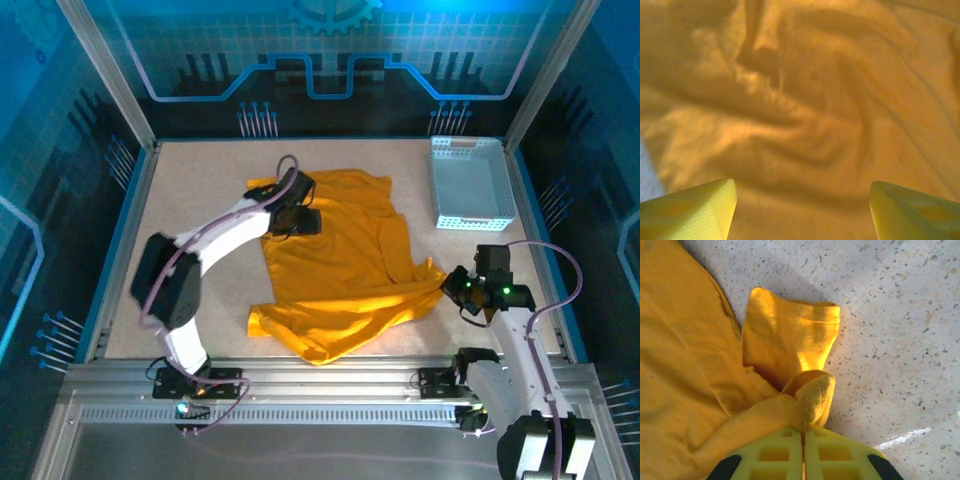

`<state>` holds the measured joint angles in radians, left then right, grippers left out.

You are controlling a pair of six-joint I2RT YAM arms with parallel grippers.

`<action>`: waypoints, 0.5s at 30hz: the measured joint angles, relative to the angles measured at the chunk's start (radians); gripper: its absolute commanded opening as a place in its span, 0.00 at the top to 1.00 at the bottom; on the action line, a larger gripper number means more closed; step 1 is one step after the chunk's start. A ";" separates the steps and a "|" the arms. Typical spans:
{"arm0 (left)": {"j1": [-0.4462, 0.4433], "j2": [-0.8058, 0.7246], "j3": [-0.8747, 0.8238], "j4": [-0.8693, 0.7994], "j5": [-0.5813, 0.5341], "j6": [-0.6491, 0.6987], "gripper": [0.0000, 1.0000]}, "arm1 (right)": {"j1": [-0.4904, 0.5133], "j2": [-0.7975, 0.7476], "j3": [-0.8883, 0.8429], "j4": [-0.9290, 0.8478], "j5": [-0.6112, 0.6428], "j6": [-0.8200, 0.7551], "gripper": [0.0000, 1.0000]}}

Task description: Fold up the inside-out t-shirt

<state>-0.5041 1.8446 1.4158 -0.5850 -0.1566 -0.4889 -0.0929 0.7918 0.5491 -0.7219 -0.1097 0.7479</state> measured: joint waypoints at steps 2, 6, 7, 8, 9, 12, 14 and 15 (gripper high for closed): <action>0.024 0.137 0.113 0.003 0.013 0.018 0.30 | -0.001 0.002 -0.008 0.018 -0.003 0.007 0.93; 0.062 0.303 0.241 0.005 0.045 0.026 0.29 | -0.005 0.013 -0.021 0.039 -0.004 0.012 0.92; 0.071 0.327 0.251 0.005 0.049 0.026 0.28 | -0.006 0.019 -0.021 0.045 -0.005 0.011 0.91; 0.079 0.341 0.253 0.002 0.050 0.026 0.27 | -0.006 0.029 -0.021 0.052 -0.006 0.011 0.91; 0.086 0.350 0.252 -0.005 0.052 0.025 0.27 | -0.007 0.039 -0.020 0.058 -0.008 0.009 0.91; 0.109 0.356 0.251 -0.014 0.056 0.024 0.26 | -0.007 0.080 -0.020 0.088 -0.018 0.002 0.89; 0.126 0.350 0.228 -0.003 0.055 0.019 0.26 | -0.006 0.115 -0.015 0.116 -0.034 -0.008 0.88; 0.132 0.338 0.208 0.008 0.054 0.017 0.26 | -0.006 0.133 -0.008 0.124 -0.037 -0.014 0.88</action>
<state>-0.3717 2.1822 1.6238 -0.5774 -0.1024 -0.4721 -0.0990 0.9249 0.5411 -0.5976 -0.1467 0.7338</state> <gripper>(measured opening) 0.739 0.116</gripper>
